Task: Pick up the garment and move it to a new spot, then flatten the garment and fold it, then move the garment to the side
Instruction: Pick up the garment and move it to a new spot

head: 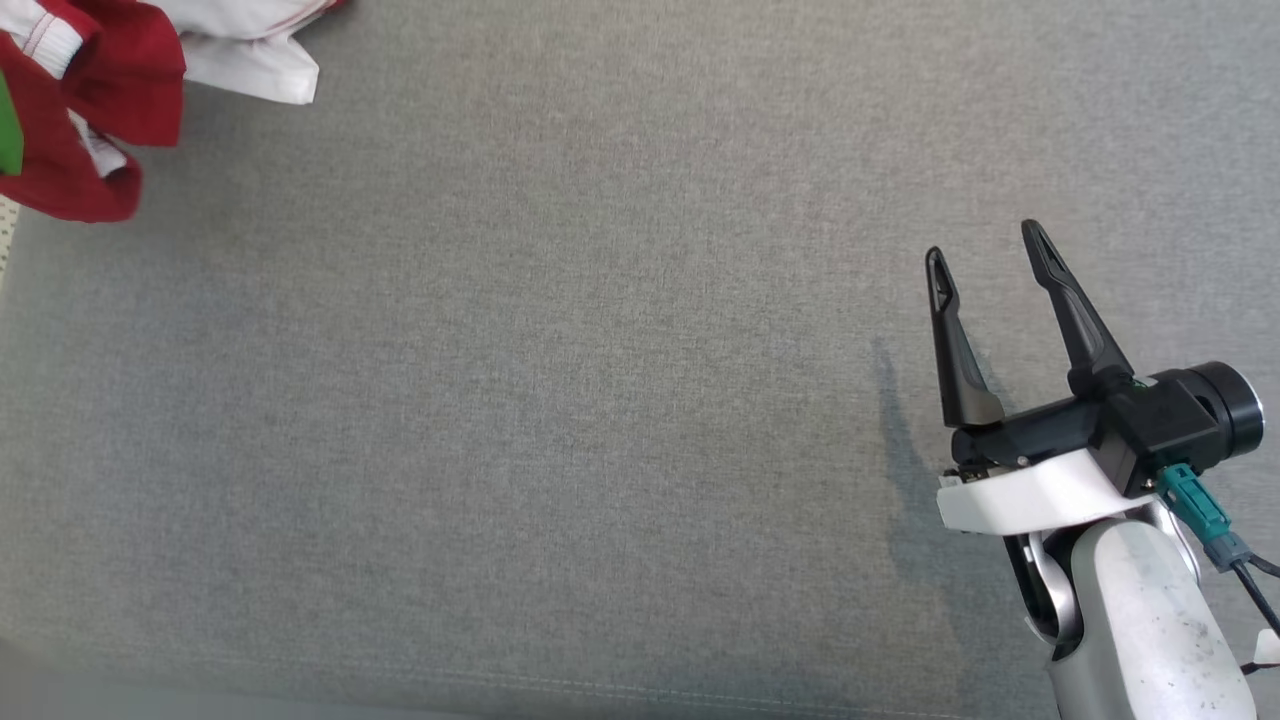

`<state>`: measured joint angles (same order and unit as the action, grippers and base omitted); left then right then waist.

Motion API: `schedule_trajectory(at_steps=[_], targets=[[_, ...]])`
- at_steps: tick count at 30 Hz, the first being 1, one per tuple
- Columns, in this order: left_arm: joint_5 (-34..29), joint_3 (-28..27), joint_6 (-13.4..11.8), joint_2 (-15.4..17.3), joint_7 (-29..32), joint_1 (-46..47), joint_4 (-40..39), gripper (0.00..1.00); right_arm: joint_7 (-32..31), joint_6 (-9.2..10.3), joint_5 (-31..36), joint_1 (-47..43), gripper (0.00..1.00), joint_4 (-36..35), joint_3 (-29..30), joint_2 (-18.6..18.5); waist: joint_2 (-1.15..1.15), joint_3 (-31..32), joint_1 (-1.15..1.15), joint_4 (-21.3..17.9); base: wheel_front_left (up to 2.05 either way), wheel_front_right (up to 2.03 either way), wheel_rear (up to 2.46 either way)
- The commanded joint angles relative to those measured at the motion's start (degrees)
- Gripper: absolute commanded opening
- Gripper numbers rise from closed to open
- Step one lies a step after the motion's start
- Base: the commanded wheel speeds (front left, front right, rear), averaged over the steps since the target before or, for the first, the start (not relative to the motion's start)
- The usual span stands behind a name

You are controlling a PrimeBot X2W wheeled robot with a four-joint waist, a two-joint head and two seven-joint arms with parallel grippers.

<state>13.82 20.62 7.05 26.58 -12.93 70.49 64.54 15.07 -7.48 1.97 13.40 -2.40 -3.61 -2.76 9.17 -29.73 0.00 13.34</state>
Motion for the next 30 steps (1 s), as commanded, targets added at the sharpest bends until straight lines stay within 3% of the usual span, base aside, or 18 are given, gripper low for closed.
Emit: schedule_trajectory(at_steps=[1,9,22,30], targets=[[-0.7,0.9,0.1,0.4,-0.1,1.3,-1.2,0.0,0.2,-0.02,-0.7,-1.2,1.0,0.3,0.3,-0.2,-0.01,3.3,0.0,-1.2,0.0,0.0,0.0],[-1.8,6.9,0.4,-1.4,1.9,2.8,-8.5,0.0,0.2,-0.02,-3.2,-3.3,1.0,1.0,1.4,-0.2,-0.01,7.9,0.0,-4.6,0.0,0.0,0.0],[4.1,17.5,0.4,-3.9,6.5,0.5,-27.2,0.0,0.2,-0.02,-5.5,-5.2,1.0,1.4,3.1,-0.2,-0.01,11.4,0.0,-11.4,0.0,0.0,0.0],[6.2,19.7,-0.4,-8.6,6.7,-2.4,-35.0,0.0,0.2,-0.02,-6.2,-5.7,1.0,1.5,3.2,-0.2,-0.01,11.7,0.0,-14.8,0.0,0.0,0.0]])
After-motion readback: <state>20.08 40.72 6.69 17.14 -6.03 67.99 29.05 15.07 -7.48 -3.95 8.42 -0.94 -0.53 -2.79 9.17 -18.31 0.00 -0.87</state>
